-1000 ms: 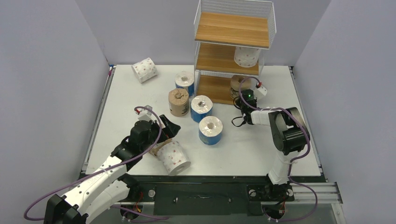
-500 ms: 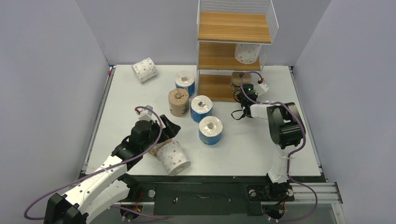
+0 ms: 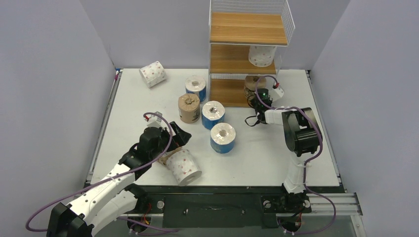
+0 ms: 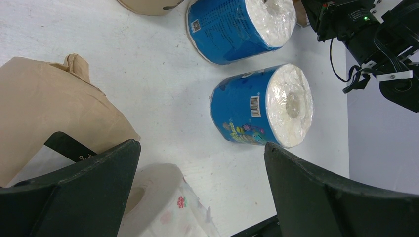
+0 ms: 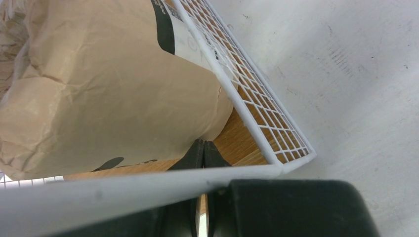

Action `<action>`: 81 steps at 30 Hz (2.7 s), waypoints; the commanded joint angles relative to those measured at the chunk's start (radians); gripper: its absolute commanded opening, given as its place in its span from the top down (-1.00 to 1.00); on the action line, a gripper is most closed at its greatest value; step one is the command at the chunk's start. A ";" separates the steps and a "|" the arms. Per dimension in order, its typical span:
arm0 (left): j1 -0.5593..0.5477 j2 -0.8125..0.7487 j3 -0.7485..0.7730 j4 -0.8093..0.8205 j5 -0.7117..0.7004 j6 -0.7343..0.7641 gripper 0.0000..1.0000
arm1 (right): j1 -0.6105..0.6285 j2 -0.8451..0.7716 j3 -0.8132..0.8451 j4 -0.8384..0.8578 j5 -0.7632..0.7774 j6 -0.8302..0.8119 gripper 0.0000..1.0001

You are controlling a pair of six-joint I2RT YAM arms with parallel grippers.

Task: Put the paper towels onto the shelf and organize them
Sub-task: Place the paper towel on the shelf, then pick up the paper towel from the center of the board.

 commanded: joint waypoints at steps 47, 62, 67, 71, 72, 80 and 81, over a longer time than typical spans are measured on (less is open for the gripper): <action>0.003 0.025 0.164 -0.117 -0.187 -0.084 -0.93 | 0.373 -0.975 -0.349 -0.545 -0.189 -0.241 -0.63; 0.003 -0.027 0.083 0.038 -0.060 0.029 -0.93 | 0.413 -0.680 -0.192 -0.632 -0.270 -0.315 -0.55; 0.003 -0.010 0.088 0.028 -0.047 0.036 -0.93 | 0.421 -0.636 -0.166 -0.641 -0.291 -0.314 -0.52; 0.004 -0.010 0.078 0.035 -0.047 0.027 -0.93 | 0.421 -0.607 -0.162 -0.654 -0.285 -0.315 -0.45; 0.003 -0.010 0.077 0.035 -0.046 0.026 -0.93 | 0.421 -0.605 -0.163 -0.654 -0.284 -0.315 -0.44; 0.003 -0.008 0.068 0.037 -0.044 0.019 -0.93 | 0.421 -0.579 -0.161 -0.674 -0.282 -0.324 -0.28; 0.004 -0.008 0.068 0.037 -0.043 0.019 -0.93 | 0.421 -0.572 -0.160 -0.680 -0.278 -0.326 -0.27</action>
